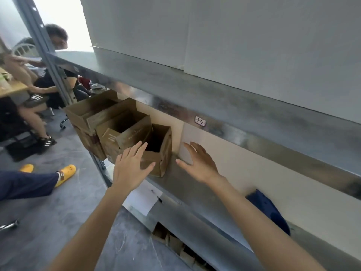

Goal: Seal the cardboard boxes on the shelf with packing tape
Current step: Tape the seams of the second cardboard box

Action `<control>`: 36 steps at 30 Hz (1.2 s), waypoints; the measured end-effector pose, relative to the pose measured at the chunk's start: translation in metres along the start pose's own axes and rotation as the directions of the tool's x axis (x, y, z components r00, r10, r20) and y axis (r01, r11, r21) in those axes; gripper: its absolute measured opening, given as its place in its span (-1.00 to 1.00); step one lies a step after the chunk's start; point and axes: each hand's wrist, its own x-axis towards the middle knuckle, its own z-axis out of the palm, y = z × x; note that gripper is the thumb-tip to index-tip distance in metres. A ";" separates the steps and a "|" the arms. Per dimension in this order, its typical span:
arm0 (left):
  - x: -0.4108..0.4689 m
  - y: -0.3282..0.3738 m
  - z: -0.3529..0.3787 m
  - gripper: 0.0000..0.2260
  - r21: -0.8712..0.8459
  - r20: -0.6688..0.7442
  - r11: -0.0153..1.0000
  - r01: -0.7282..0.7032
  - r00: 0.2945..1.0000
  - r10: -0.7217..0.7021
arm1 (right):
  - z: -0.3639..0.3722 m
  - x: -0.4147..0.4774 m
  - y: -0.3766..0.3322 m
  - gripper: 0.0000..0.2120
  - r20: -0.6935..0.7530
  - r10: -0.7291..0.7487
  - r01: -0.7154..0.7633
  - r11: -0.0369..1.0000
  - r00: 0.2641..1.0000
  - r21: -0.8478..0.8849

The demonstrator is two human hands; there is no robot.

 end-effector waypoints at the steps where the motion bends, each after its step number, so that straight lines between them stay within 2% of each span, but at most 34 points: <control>1: 0.005 -0.006 0.003 -0.37 -0.021 0.014 1.000 0.011 1.000 -0.011 | 0.005 0.006 -0.003 -0.34 0.015 -0.011 0.011 1.000 1.000 0.012; 6: 0.031 -0.031 0.019 -0.38 -0.115 0.105 0.993 0.009 0.995 0.003 | 0.027 0.035 -0.013 -0.35 0.046 -0.031 0.027 0.995 0.998 0.091; 11: 0.059 -0.055 0.036 -0.37 -0.282 0.166 0.957 -0.059 0.980 0.109 | 0.049 0.053 -0.029 -0.33 0.081 0.017 -0.029 0.989 0.997 0.147; 17: 0.079 -0.072 0.054 -0.35 -0.432 0.157 0.894 -0.120 0.966 0.205 | 0.070 0.065 -0.040 -0.32 0.091 0.051 -0.072 0.965 0.995 0.253; 22: 0.084 -0.080 0.065 -0.41 -0.526 0.136 0.839 -0.136 0.961 0.241 | 0.085 0.068 -0.045 -0.35 0.101 0.084 -0.110 0.951 0.991 0.289; 36: 0.067 -0.067 0.072 -0.50 -0.665 0.027 0.716 -0.212 0.952 0.306 | 0.091 0.027 -0.044 -0.45 -0.122 0.185 -0.141 0.942 0.975 0.306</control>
